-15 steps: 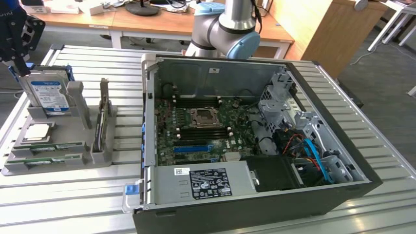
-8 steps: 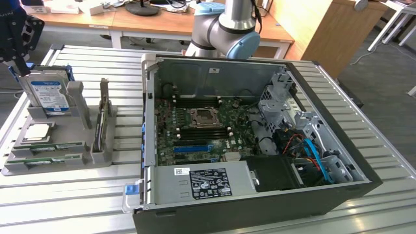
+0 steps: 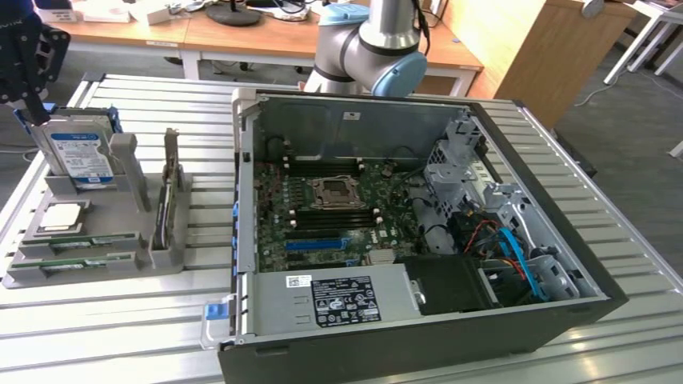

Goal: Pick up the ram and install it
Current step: 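Pick up the ram and move it above insertion slot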

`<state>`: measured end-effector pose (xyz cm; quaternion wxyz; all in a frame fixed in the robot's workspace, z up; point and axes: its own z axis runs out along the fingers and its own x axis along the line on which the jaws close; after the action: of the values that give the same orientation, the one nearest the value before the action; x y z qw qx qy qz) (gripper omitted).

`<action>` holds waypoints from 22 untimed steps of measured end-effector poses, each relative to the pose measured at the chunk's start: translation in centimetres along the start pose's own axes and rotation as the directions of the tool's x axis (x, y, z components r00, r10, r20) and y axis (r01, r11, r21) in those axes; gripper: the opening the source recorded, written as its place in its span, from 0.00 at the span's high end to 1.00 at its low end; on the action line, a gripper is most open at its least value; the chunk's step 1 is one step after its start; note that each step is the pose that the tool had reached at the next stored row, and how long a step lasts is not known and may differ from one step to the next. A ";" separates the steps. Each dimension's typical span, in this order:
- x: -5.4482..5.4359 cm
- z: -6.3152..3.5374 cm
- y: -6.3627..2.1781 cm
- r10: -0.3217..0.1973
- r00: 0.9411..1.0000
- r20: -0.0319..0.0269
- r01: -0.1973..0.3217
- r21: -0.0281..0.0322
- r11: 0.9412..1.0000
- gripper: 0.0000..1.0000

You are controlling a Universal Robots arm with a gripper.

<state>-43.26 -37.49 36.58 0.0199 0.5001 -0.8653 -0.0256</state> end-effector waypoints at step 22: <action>0.0 0.02 0.00 -0.269 0.963 -0.018 0.269 -0.001 0.963 0.89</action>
<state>-43.26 -37.48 36.56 0.0237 0.6133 -0.7891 -0.0227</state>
